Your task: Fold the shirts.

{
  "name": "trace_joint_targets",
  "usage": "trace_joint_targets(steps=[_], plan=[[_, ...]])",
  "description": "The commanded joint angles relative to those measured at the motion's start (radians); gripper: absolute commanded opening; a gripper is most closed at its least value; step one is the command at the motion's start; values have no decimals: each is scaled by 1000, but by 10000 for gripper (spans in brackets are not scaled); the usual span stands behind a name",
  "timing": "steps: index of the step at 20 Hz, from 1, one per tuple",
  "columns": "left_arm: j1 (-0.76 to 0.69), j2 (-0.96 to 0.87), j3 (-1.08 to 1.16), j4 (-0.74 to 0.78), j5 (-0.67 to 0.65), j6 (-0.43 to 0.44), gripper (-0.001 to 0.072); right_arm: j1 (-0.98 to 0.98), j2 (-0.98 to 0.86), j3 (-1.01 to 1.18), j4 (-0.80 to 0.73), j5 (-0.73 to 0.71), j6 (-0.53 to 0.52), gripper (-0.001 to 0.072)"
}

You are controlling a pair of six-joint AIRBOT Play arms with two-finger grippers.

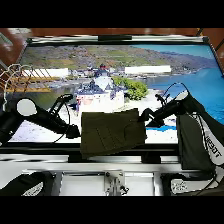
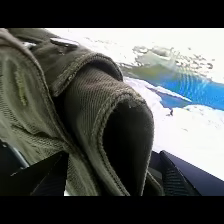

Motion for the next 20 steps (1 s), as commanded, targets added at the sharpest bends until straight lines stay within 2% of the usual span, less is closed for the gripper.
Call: trace_joint_targets(steps=[1,3,8,10,11,12,13,14,17,20], plan=[[3,1,8,0,7,-6,574,60,-17,1,-74,-18,-21,685],[3,1,9,0,7,-6,574,74,-29,1,-71,-22,-18,685],[3,1,9,0,7,-17,573,74,-110,1,108,12,-19,684],[3,1,9,0,7,-17,573,74,-138,1,111,29,-10,681],[3,1,10,0,7,-17,573,74,-145,1,111,27,-7,656],[3,1,10,0,7,-17,573,74,-145,1,112,14,-14,496],[3,1,10,0,8,-16,573,74,-144,1,126,1,-24,185],[3,1,10,0,8,-17,573,73,-144,1,153,0,-42,89],[3,1,10,0,8,-17,573,72,-103,2,309,-8,-189,88],[3,1,10,0,20,-16,573,72,-11,57,343,-10,-201,87]])
